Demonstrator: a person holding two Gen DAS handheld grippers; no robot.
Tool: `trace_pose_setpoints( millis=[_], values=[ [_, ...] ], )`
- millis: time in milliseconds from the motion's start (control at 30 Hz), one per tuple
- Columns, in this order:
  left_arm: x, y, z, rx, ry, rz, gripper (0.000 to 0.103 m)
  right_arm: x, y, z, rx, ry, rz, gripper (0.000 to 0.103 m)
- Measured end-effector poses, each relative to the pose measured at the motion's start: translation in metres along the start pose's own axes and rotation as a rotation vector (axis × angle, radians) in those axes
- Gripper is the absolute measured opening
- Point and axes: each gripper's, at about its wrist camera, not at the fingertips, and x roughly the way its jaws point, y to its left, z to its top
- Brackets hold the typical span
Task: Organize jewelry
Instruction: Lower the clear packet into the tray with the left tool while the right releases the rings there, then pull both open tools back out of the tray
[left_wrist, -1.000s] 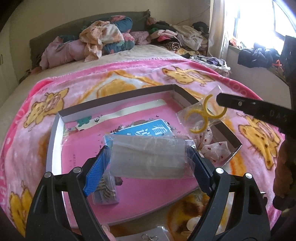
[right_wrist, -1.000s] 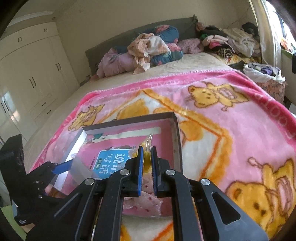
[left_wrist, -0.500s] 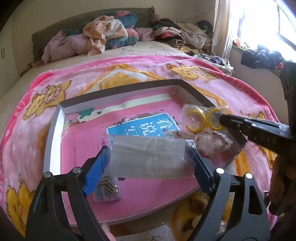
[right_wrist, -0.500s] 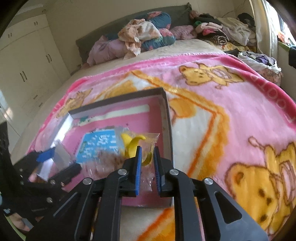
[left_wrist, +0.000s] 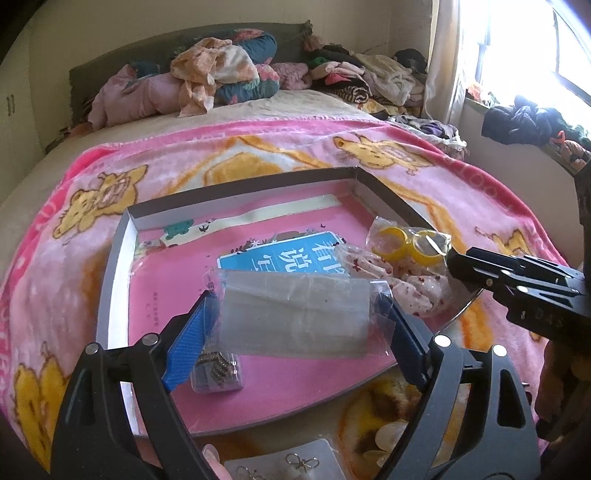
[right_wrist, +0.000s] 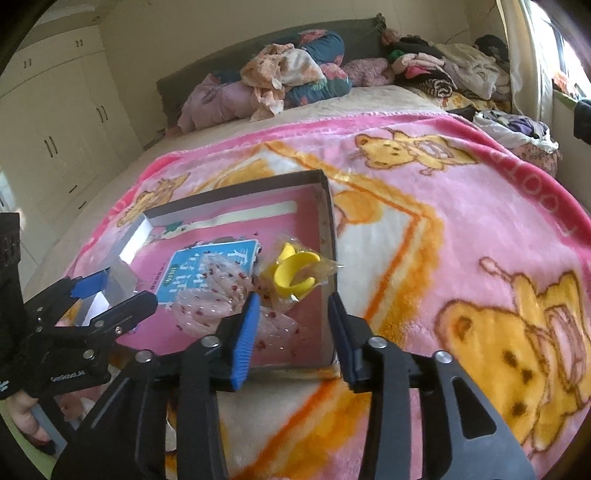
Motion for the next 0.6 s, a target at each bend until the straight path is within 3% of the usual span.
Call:
trace_pose_setpoints(
  millis=[333, 600],
  values=[
    [-0.024, -0.001, -0.001, -0.014, -0.058, 0.01, 0.086, -0.04, 0.01, -0.002, -0.059, -0.126, -0.042, 0.081],
    [-0.058, 0.005, -0.002, -0.051, -0.129, 0.032, 0.091, -0.072, 0.019, -0.006, -0.106, -0.203, -0.062, 0.09]
  ],
)
